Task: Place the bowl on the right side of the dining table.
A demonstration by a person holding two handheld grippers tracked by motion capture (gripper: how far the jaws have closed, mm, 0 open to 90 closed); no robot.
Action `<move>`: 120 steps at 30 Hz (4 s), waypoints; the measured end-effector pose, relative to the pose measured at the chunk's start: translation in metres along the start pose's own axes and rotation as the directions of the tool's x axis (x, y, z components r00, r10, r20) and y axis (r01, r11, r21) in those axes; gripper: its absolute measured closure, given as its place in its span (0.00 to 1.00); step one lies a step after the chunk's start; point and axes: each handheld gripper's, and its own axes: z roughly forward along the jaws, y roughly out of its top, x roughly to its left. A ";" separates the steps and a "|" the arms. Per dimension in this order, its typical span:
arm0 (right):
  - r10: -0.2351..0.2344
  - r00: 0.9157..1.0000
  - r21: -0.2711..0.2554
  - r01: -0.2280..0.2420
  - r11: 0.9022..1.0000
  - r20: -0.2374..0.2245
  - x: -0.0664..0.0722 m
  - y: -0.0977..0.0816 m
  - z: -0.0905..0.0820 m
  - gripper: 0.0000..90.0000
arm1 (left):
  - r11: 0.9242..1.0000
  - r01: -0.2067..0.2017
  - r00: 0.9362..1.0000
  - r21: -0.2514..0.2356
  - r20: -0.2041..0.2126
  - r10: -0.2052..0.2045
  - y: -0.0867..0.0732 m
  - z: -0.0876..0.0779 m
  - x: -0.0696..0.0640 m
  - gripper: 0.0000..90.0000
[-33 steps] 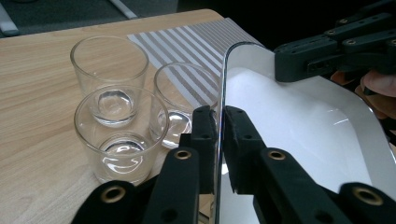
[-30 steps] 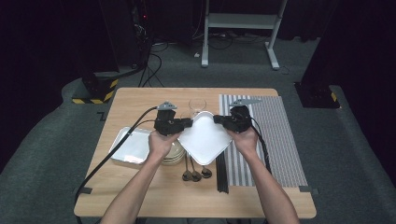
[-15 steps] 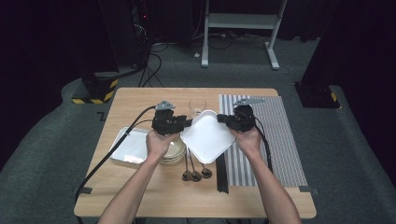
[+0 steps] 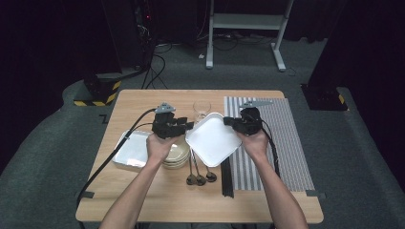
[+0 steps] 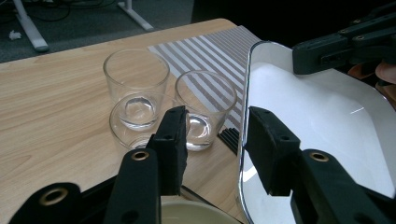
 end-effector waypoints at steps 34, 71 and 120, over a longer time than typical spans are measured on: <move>0.065 0.997 -0.034 -0.064 0.997 0.043 -0.016 -0.012 -0.017 0.98 | 0.999 0.004 0.995 -0.053 -0.100 -0.009 -0.009 -0.034 0.013 0.57; 0.111 0.990 -0.077 -0.105 0.992 0.083 -0.030 -0.022 -0.037 0.98 | 0.997 -0.009 0.979 -0.077 -0.203 -0.007 -0.038 -0.066 0.024 0.42; 0.168 0.980 -0.095 -0.158 0.983 0.109 -0.043 -0.034 -0.046 0.98 | 0.994 0.033 0.954 -0.108 -0.292 -0.063 -0.086 -0.094 0.038 0.35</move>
